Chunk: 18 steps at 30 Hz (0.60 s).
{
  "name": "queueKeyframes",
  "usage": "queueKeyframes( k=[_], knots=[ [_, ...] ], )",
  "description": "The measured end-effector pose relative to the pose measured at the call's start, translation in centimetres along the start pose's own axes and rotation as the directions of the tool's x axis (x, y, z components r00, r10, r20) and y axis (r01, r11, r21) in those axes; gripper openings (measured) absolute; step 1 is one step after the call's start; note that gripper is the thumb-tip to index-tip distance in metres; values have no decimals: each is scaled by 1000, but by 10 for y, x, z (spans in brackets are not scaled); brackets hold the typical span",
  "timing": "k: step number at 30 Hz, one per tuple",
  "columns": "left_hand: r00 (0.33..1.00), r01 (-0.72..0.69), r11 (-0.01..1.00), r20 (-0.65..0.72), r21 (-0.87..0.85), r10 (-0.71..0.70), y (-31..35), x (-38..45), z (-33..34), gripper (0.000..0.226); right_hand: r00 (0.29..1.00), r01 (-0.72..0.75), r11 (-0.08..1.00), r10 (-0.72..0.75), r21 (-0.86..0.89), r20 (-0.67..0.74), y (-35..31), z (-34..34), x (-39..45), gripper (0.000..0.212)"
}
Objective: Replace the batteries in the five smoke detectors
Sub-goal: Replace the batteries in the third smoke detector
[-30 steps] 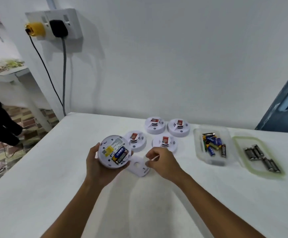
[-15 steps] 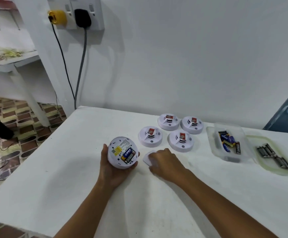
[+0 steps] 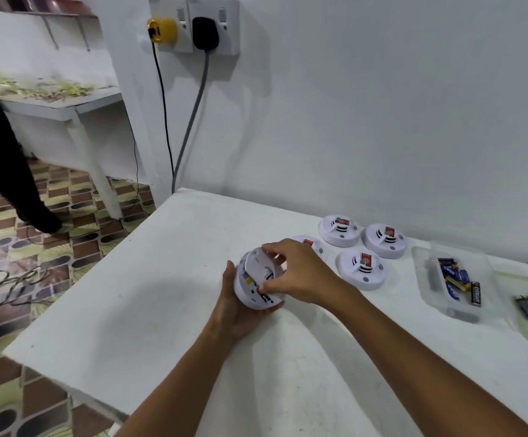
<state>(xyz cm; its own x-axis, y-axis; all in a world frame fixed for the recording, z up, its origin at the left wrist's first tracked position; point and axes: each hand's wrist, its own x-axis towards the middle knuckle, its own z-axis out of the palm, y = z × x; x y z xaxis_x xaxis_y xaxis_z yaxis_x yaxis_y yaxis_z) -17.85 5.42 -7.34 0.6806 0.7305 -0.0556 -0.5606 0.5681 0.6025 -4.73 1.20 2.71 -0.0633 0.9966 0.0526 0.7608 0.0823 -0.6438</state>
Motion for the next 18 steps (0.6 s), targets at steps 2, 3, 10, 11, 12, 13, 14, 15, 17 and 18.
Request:
queueKeyframes(
  k=[2, 3, 10, 11, 12, 13, 14, 15, 17, 18],
  knots=[
    [1000, 1, 1000, -26, -6, -1, -2, 2, -2, 85, 1000, 0, 998, 0, -63, 10, -3, 3, 5, 47],
    [999, 6, 1000, -38, -10, -6, -2, 3, -1, 85, 1000, -3, 996, 4, -84, 12, -4, 4, 7, 46],
    [1000, -1, 1000, -16, -19, 0, -2, 5, 0, 82, 999, 0, 994, 5, -112, 45, -2, 5, 10, 53],
    [1000, -4, 1000, -20, -19, 3, -2, 4, 1, 82, 999, 4, 994, 2, -106, 53, -1, 5, 10, 57],
    [1000, -8, 1000, -20, -23, 8, -2, 5, 1, 82, 998, 8, 995, -2, -99, 56, 0, 5, 10, 61],
    [1000, -6, 1000, -18, -29, 6, -2, 4, 1, 82, 998, 9, 996, -4, -92, 58, 1, 6, 11, 64],
    [1000, -2, 999, -12, -33, 2, -3, 5, 0, 81, 998, 11, 996, -6, -89, 60, 1, 5, 11, 65],
    [1000, 8, 999, 1, -33, -8, -2, 4, 0, 81, 998, 12, 996, -6, -88, 64, 1, 5, 11, 66],
    [1000, 26, 999, 6, -33, -26, -2, 4, -1, 80, 998, 5, 996, 1, -92, 70, 1, 2, 12, 64],
    [1000, 31, 999, 5, -37, -31, -2, 4, -2, 79, 997, 2, 995, 5, -96, 75, 0, 1, 13, 62]
  ],
)
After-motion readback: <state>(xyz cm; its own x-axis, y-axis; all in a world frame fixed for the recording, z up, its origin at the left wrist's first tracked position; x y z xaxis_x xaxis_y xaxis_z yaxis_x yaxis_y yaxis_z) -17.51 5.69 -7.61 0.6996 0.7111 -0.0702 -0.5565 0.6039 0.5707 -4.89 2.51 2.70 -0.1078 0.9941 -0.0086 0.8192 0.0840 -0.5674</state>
